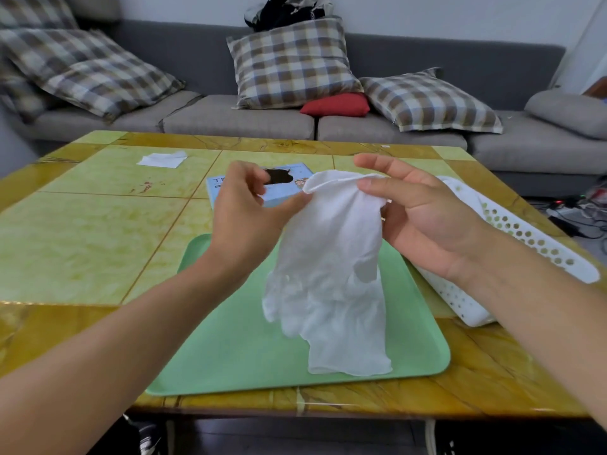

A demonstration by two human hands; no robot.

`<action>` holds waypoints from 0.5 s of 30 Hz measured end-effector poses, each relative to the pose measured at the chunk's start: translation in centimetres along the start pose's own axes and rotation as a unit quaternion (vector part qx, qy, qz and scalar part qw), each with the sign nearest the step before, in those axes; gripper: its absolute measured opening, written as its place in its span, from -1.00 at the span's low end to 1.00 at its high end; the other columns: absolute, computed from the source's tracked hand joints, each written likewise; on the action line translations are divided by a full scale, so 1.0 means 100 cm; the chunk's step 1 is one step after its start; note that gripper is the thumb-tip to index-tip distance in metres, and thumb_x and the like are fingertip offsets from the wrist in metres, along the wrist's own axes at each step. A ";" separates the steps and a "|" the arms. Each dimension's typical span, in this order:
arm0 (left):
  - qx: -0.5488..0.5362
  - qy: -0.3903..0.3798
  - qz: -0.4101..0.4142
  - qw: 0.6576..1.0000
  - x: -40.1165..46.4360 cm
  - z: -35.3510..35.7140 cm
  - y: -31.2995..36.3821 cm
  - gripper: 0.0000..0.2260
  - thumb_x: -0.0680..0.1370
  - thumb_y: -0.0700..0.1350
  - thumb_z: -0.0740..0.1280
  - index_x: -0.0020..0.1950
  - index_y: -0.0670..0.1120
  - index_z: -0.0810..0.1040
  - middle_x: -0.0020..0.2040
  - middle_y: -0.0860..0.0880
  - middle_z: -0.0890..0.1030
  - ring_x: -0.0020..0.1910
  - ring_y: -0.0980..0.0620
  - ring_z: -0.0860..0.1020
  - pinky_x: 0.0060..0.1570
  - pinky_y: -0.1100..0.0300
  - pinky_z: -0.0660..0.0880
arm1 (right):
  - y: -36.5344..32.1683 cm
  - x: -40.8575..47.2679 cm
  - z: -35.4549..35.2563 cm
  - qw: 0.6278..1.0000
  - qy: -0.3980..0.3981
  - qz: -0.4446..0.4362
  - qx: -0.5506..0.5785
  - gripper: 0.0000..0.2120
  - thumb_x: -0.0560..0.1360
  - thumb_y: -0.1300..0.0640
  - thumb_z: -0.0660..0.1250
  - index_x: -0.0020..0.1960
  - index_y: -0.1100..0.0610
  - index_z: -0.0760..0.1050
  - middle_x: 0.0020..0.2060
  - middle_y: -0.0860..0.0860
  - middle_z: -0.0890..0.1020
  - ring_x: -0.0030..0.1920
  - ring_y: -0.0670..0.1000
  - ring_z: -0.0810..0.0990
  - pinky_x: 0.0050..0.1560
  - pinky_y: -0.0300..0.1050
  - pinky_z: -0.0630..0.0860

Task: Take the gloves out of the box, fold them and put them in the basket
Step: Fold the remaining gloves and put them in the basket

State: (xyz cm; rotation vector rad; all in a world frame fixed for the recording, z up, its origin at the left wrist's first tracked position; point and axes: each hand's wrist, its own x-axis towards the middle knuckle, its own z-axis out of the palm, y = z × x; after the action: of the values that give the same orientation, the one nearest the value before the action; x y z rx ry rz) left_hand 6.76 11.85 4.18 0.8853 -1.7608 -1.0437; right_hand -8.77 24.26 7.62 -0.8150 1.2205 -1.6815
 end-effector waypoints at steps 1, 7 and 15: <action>0.009 0.031 0.025 0.999 -0.002 -0.001 0.001 -0.66 0.42 0.06 0.57 -0.13 -0.02 0.43 -0.25 0.09 0.47 -0.31 0.15 0.40 -0.31 0.39 0.35 | 0.001 0.000 0.001 1.000 0.018 0.002 0.010 -0.73 0.51 0.32 0.38 0.18 0.10 0.56 -0.19 0.06 0.64 -0.26 -0.01 0.57 -0.22 -0.16 0.56; -0.166 -0.310 0.027 0.936 -0.021 0.003 0.016 -0.53 0.42 0.04 0.51 0.28 -0.09 0.56 0.13 -0.06 0.68 0.17 -0.02 0.64 0.18 0.04 0.58 | 0.001 -0.013 0.012 0.996 -0.064 0.032 0.050 -0.58 0.47 0.30 0.38 0.32 0.21 0.46 0.03 0.21 0.70 -0.05 0.11 0.71 -0.02 -0.12 0.66; -0.247 -0.276 -0.074 0.926 -0.015 0.002 0.021 -0.74 0.64 -0.34 0.21 0.23 -0.17 0.60 0.14 -0.18 0.69 0.05 -0.07 0.66 0.01 0.04 0.62 | -0.025 -0.014 -0.002 0.954 0.023 -0.108 -0.280 -0.50 0.43 0.13 0.51 0.34 0.08 0.47 -0.10 0.17 0.73 -0.11 0.11 0.74 -0.03 0.02 0.68</action>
State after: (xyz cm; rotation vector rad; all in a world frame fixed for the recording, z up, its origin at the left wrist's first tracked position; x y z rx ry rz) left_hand 6.85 13.98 5.53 0.4257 -1.7473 -1.8735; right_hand -9.13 25.94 9.96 -1.2934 1.7287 -1.5383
